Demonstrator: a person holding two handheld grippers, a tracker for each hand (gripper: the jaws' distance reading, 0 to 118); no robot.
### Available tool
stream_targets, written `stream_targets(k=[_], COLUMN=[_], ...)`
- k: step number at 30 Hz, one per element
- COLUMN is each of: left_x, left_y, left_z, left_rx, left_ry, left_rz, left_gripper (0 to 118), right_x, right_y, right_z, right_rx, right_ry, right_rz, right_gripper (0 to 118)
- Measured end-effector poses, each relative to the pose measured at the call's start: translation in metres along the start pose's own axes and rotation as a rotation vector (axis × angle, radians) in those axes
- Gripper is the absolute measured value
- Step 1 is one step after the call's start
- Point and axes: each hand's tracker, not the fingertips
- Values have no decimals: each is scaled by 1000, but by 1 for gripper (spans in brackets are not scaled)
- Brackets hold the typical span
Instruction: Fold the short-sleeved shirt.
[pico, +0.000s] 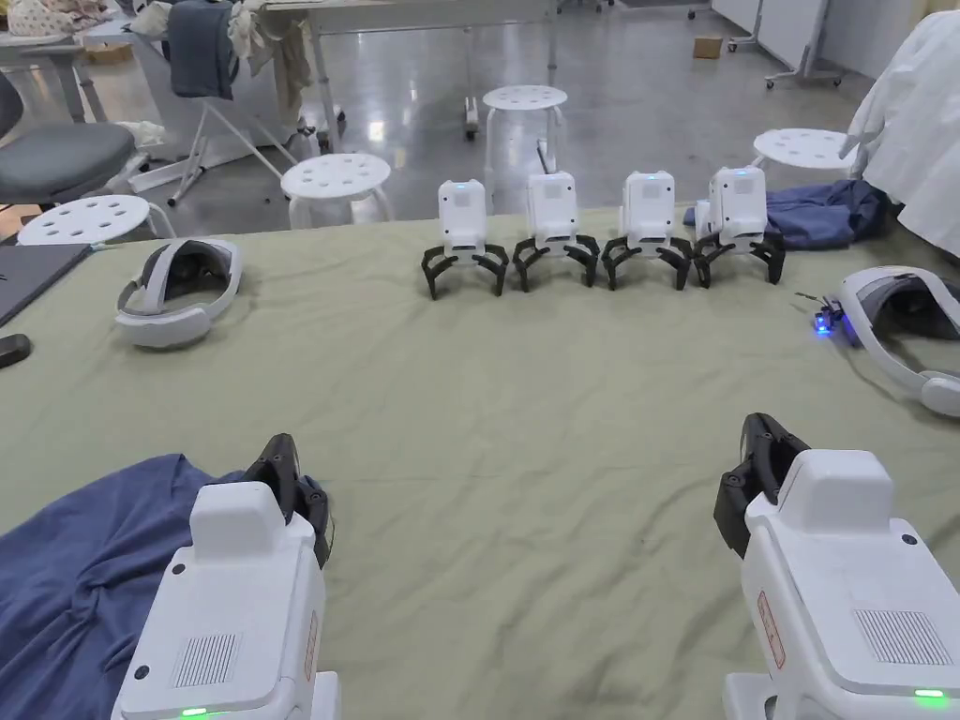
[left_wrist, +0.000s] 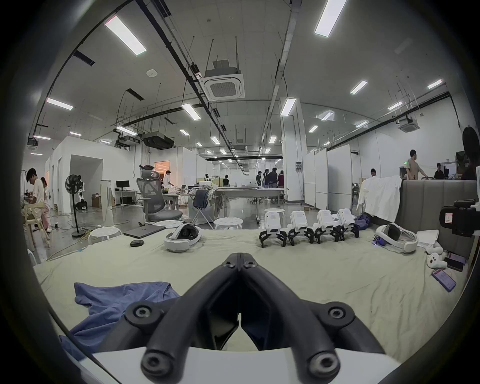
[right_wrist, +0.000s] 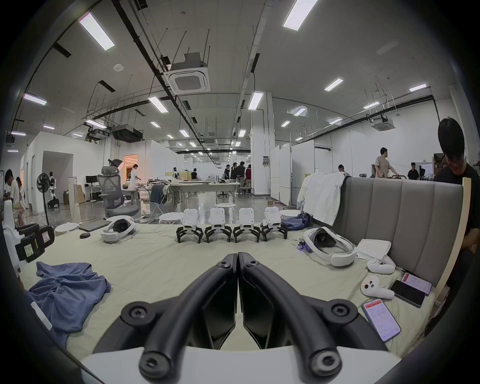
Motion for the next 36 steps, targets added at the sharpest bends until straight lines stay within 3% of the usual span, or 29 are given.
stream_targets(k=[4,7,9,14,23,36], left_x=[-1,-8,-18,-28,-14,-7], left_y=[1,6,10,17,19,16], left_z=[0,-2,-2,-2,0,1], left_rx=[-7,-20,-28,-13,-4,-10], left_ry=[-8,-24,-81,-83,-66,-74], left_rz=[29,173,344,511,337,276], left_gripper=[0,0,0,0,0,0], right_x=[-6,-17,-26,-41,-29,-23], right_y=[4,9,12,16,17,13], right_z=[1,3,6,13,10,9], right_rx=[14,49,83,147,102,86], right_ry=[-22,-42,-56,-63,-43,-41], right_rz=[81,223,340,480,322,289], right_gripper=[5,5,5,5,5,5])
